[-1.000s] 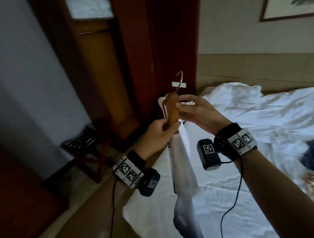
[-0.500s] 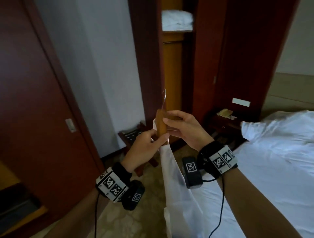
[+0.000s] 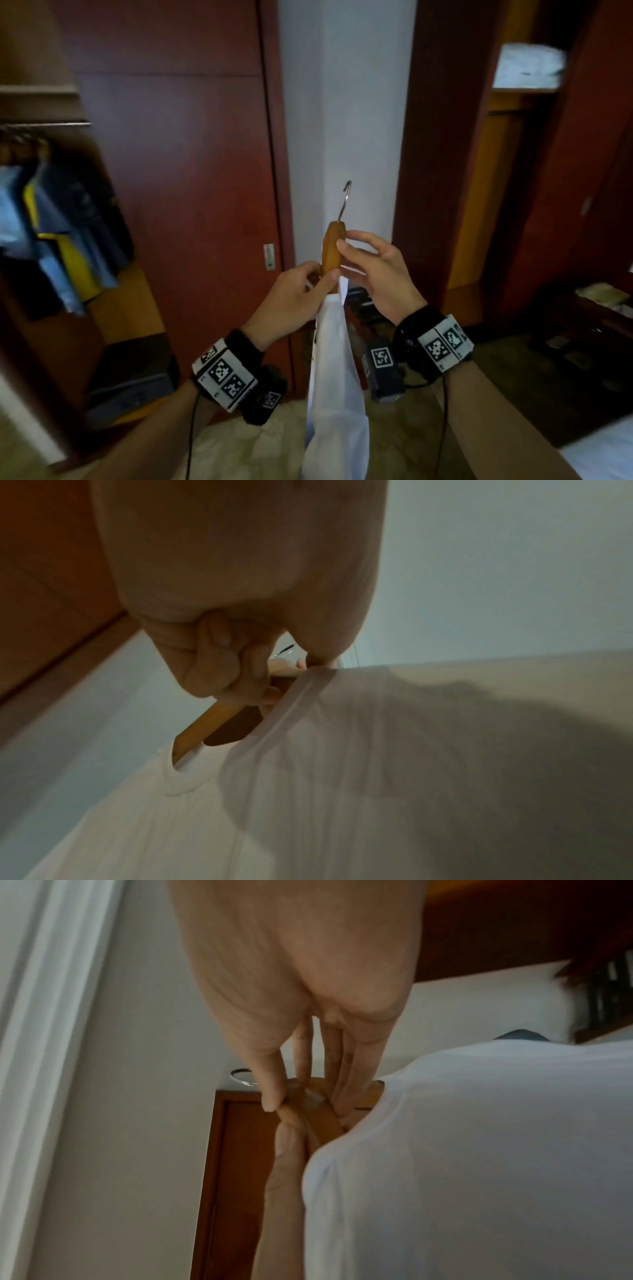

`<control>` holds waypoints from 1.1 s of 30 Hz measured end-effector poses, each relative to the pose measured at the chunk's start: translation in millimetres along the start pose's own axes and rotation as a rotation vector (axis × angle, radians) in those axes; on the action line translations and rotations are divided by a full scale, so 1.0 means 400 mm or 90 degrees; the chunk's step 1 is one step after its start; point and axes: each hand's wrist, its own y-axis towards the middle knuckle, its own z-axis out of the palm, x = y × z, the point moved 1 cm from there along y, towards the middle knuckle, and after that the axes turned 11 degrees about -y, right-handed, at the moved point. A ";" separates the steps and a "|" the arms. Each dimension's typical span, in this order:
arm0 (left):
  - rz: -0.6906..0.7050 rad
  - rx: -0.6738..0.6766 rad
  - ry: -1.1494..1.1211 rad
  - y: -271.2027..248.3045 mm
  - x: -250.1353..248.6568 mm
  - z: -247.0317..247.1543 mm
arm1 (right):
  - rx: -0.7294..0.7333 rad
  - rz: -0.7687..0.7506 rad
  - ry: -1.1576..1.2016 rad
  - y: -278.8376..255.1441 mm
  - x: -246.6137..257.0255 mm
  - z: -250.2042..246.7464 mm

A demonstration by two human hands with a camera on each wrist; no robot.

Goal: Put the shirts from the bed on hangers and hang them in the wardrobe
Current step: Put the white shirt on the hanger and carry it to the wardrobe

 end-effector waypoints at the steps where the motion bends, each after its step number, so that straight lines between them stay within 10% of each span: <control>1: -0.001 -0.013 0.000 0.009 0.026 -0.045 | 0.006 0.000 0.006 0.037 -0.011 0.046; 19: -0.073 -0.209 0.058 0.336 0.504 -0.824 | 0.291 -0.031 0.035 0.857 -0.239 0.809; 33: -0.066 -0.322 -0.054 0.468 0.774 -1.497 | 0.346 -0.014 0.107 1.226 -0.322 1.524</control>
